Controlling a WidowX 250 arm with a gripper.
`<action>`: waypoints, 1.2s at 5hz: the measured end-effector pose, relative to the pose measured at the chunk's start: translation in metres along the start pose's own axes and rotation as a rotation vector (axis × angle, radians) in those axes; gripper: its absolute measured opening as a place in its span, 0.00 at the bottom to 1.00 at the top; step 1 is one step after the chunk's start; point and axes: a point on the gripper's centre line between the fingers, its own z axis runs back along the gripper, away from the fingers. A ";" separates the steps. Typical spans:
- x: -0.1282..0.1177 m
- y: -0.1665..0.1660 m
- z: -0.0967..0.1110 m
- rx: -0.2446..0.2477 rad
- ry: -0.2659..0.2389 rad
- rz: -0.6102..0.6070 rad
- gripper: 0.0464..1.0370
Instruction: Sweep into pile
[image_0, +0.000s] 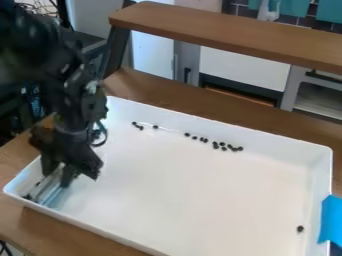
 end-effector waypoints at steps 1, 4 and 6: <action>0.018 -0.041 0.033 -0.129 -0.044 0.037 0.32; 0.072 -0.171 0.111 -0.326 -0.118 0.026 0.32; 0.087 -0.210 0.094 -0.305 -0.108 0.000 0.32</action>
